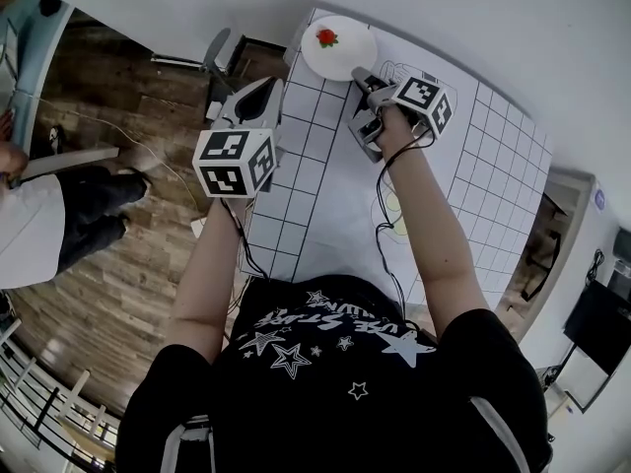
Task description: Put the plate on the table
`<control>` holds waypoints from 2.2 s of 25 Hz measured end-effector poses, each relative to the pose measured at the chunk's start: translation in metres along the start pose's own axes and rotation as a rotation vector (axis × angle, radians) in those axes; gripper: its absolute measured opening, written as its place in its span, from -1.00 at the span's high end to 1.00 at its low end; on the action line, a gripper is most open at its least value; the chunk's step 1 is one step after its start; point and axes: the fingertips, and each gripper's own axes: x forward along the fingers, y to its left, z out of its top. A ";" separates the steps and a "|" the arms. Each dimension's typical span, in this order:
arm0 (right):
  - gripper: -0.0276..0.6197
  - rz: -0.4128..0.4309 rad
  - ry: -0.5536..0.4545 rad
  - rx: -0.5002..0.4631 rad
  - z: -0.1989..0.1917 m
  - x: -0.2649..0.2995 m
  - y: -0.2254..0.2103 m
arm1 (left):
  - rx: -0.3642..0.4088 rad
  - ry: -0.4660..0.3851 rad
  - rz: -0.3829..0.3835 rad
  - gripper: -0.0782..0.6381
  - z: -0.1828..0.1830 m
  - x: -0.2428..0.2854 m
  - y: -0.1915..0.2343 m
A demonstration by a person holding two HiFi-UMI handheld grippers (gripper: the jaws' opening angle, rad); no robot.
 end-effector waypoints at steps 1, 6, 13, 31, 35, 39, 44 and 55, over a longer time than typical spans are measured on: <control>0.59 -0.011 0.002 -0.008 -0.001 -0.002 -0.001 | -0.001 -0.001 -0.001 0.76 0.000 -0.001 0.000; 0.59 -0.016 0.000 -0.025 -0.004 -0.013 -0.001 | -0.004 -0.003 -0.004 0.76 0.001 -0.006 -0.004; 0.59 0.082 -0.031 -0.073 -0.004 -0.043 0.025 | -0.004 -0.026 0.008 0.76 0.006 -0.021 -0.019; 0.64 0.349 -0.023 -0.275 -0.021 -0.129 0.097 | 0.068 -0.123 0.058 0.76 0.028 -0.073 -0.082; 0.71 0.387 -0.019 -0.397 -0.021 -0.136 0.118 | 0.073 -0.157 0.071 0.76 0.040 -0.071 -0.089; 0.79 0.454 -0.018 -0.481 -0.027 -0.154 0.150 | 0.077 -0.167 0.079 0.76 0.056 -0.077 -0.097; 0.82 0.564 0.005 -0.533 -0.047 -0.201 0.158 | 0.103 -0.191 0.087 0.76 0.055 -0.094 -0.137; 0.86 0.616 0.034 -0.837 -0.081 -0.268 0.139 | 0.099 -0.176 0.131 0.76 0.012 -0.128 -0.209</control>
